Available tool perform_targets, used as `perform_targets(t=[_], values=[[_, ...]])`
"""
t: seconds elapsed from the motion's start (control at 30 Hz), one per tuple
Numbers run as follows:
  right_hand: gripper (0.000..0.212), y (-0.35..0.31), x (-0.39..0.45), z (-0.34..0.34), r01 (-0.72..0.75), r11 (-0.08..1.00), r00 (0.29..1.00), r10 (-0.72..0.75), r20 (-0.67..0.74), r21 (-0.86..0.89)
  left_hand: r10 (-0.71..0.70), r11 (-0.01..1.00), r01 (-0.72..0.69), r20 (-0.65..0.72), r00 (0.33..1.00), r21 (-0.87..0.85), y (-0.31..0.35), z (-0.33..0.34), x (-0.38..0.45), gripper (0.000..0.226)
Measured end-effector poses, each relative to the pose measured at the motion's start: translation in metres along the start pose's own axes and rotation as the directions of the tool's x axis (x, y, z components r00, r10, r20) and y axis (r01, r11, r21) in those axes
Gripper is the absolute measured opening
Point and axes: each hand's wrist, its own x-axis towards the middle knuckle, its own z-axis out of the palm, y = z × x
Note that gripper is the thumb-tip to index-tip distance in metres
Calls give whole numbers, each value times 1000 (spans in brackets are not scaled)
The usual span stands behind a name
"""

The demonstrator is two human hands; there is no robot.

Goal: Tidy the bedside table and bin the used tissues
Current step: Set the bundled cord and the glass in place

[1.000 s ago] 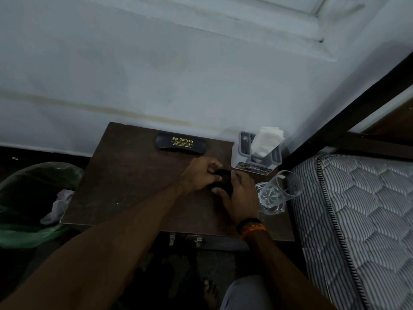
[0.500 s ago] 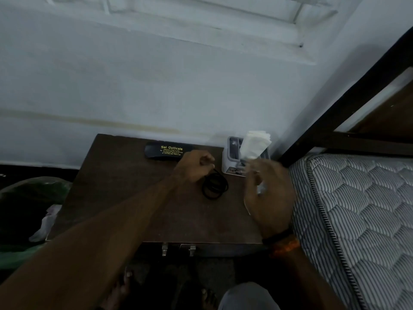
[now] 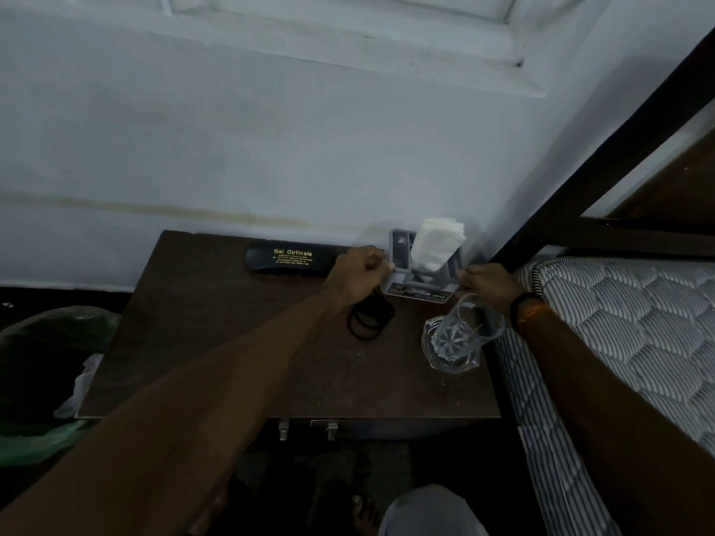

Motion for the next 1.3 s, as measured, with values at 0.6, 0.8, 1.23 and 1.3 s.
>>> perform_targets(t=[0.6,0.8,1.23,1.3], values=[[32,-42,1,8,49,997,996,-44,77,-60,-130,984,117,-89,988,-137,-22,-24,-15,17],[40,-29,-35,-8,184,958,980,-195,-30,-220,-98,995,95,-183,978,-24,-13,-23,-29,31],[103,67,-144,34,160,858,955,-9,-297,488,361,802,-366,104,927,472,-48,-8,-90,33],[104,81,-140,45,110,855,967,27,-255,507,346,780,-384,171,923,494,-48,-7,-95,33]])
